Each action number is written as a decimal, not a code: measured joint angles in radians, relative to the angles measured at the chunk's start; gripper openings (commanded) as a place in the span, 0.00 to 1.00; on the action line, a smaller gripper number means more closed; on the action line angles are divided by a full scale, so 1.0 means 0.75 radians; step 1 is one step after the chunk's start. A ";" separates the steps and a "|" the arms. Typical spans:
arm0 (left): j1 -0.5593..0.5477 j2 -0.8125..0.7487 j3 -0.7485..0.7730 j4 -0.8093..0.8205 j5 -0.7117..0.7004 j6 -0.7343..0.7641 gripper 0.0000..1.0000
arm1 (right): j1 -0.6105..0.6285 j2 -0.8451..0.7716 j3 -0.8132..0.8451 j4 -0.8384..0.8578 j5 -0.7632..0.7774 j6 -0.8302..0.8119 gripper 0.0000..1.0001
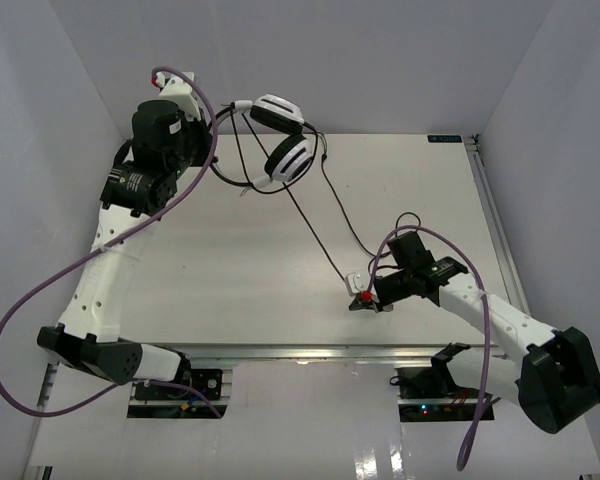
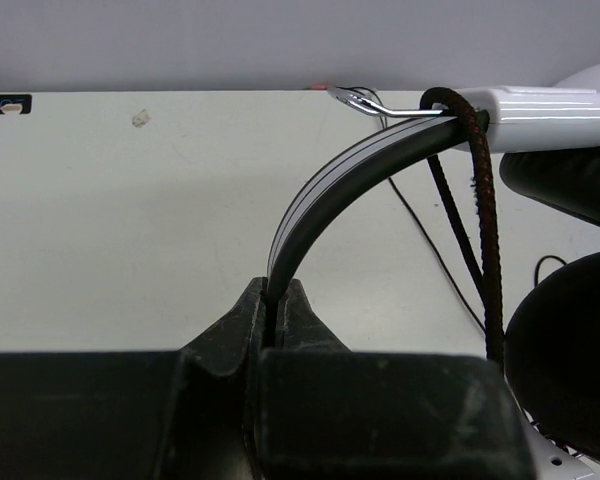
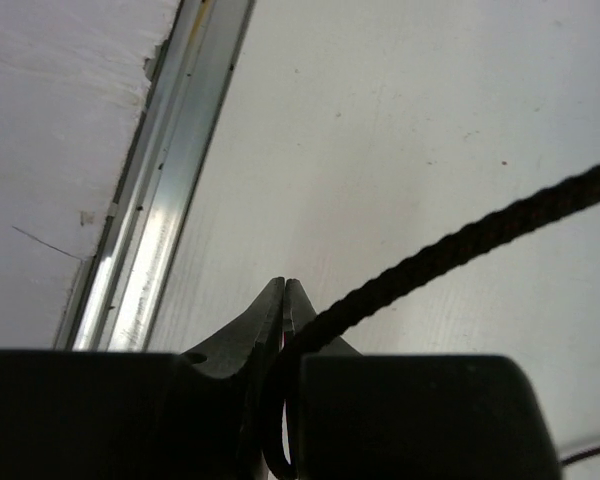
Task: Wrap the headphones
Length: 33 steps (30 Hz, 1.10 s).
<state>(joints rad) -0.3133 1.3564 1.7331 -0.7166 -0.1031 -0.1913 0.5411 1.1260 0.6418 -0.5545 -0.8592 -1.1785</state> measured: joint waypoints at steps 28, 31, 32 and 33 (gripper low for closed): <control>-0.151 0.077 -0.982 0.347 0.021 0.032 0.00 | 0.091 0.195 1.045 0.011 0.459 0.184 0.08; -0.262 0.004 -1.046 0.393 0.062 0.012 0.00 | 0.091 0.210 0.974 0.155 0.477 0.291 0.09; -0.295 -0.025 -1.061 0.401 0.081 0.008 0.00 | 0.091 0.211 0.934 0.206 0.485 0.326 0.09; -0.327 -0.054 -1.071 0.404 0.101 0.004 0.00 | 0.091 0.211 0.893 0.253 0.493 0.358 0.09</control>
<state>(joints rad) -0.5588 1.3161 0.9295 -0.4135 -0.0272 -0.1880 0.6094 1.2844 1.3115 -0.3649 -0.4898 -0.9098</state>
